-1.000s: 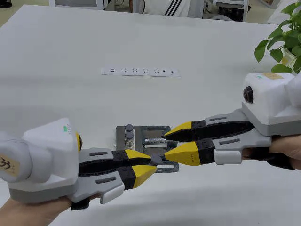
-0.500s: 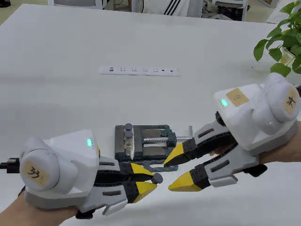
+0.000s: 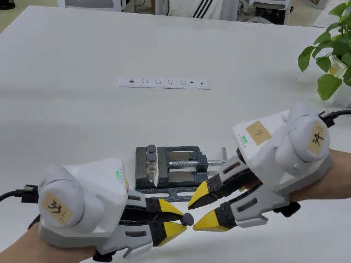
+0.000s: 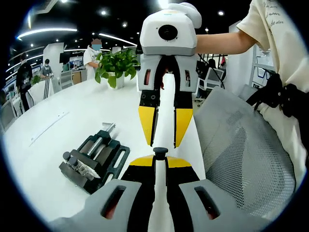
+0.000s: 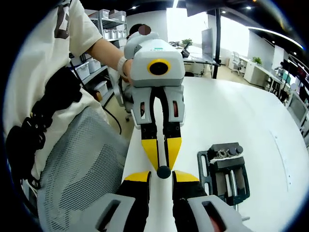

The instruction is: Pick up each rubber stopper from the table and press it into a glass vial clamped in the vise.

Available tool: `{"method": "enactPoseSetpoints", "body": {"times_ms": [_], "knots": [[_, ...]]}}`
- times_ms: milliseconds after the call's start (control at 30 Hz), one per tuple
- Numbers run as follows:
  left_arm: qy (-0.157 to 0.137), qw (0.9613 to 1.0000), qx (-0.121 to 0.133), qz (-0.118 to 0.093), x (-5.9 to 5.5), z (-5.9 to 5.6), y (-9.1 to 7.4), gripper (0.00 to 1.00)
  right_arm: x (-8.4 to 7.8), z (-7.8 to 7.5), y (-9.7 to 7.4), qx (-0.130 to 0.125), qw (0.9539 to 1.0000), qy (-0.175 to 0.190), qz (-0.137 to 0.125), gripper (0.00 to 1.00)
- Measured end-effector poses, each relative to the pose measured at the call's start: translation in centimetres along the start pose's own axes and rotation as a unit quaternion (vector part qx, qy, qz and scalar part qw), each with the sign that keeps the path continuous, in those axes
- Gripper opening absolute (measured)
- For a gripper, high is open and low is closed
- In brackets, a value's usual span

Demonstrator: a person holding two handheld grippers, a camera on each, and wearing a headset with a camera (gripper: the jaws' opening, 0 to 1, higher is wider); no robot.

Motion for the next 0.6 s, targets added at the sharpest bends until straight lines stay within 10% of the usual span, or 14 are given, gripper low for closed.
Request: {"method": "enactPoseSetpoints", "body": {"times_ms": [600], "knots": [[-0.007,1.0,-0.003,-0.001,0.13,0.05,-0.04,0.03,0.15,-0.21,0.27,0.006,0.9999,-0.009,0.012,0.12]]}}
Point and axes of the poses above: the centre of the closed fingertips' face, and the gripper's own axes: y roughly forward along the fingers, z roughly to its left, x roughly out of its top, the point moved 9 cm from there along -y, roughly backward along the fingers, and after that the axes turned 3 degrees about x, right-handed, at the moved point
